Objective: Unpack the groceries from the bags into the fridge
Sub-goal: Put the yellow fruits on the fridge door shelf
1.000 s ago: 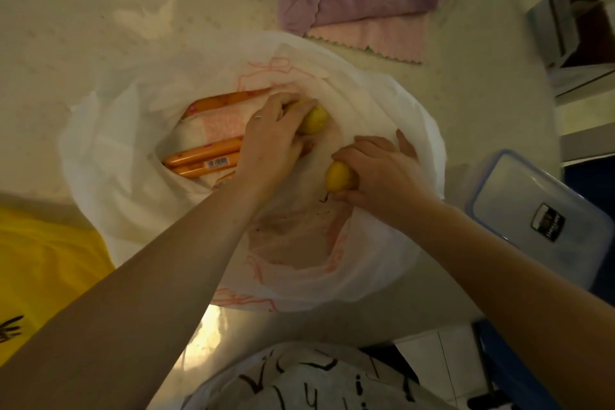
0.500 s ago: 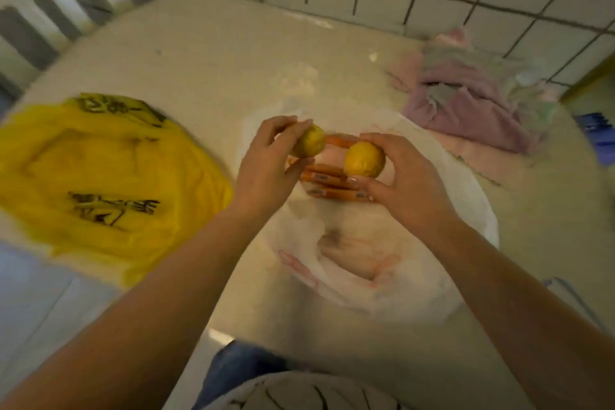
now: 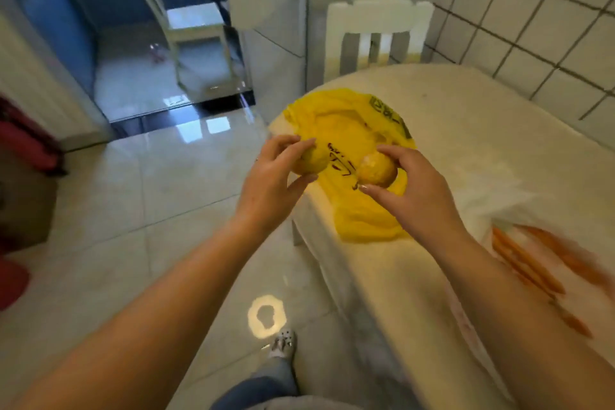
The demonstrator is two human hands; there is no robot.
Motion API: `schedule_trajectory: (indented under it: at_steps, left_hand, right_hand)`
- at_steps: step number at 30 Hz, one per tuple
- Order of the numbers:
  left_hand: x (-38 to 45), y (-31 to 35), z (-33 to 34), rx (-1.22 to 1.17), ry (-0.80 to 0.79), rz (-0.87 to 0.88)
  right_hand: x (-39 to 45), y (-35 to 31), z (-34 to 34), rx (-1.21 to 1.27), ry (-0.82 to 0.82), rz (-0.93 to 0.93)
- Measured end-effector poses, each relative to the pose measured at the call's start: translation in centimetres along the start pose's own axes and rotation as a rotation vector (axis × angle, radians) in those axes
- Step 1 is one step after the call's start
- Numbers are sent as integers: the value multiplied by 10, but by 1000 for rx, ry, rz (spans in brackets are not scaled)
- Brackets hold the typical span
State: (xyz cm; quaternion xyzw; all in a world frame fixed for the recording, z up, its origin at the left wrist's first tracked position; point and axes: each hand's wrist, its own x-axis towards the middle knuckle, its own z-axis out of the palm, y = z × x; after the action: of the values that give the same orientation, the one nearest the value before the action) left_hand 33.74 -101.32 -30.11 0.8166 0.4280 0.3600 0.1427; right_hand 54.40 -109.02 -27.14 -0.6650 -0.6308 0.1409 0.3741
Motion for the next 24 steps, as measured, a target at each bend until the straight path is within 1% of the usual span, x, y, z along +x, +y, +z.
schedule_trajectory:
  at_steps: [4, 7, 14, 18, 24]
  left_hand:
    - [-13, -47, -38, 39, 59, -126]
    - [-10, -87, -66, 56, 92, -188]
    - [18, -207, -153, 96, 135, -229]
    - [45, -275, -199, 111, 156, -234]
    - [101, -349, -230, 109, 221, -254]
  right_hand:
    - [32, -40, 51, -19, -74, -97]
    - [63, -69, 92, -20, -109, -151]
    - [150, -148, 198, -17, -149, -218]
    - [202, -189, 250, -1, -131, -256]
    - [288, -226, 305, 34, -123, -313]
